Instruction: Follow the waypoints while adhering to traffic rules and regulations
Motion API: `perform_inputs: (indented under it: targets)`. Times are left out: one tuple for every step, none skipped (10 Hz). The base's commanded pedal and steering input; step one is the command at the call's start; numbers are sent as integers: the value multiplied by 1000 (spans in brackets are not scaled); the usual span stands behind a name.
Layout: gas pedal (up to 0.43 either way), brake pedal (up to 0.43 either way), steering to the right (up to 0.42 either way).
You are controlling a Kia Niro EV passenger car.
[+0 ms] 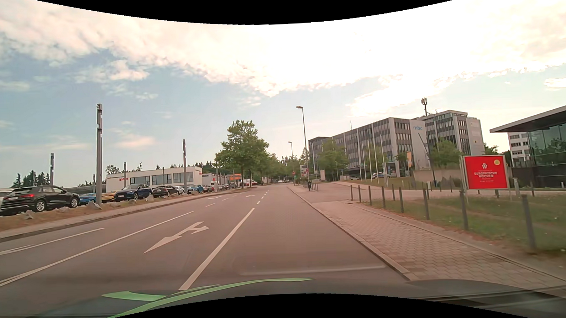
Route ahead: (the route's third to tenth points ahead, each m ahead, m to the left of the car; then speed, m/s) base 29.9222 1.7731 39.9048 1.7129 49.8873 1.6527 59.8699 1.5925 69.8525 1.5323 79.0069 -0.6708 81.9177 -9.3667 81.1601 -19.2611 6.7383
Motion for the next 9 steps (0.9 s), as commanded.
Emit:
perform_inputs:
  targets:
    - [280, 0, -28]
    - [280, 0, -22]
    - [280, 0, -17]
    - [280, 0, -10]
    - [280, 0, -4]
    - [280, 0, -4]
    - [280, 0, -3]
    - [268, 0, -3]
    - [268, 0, -1]
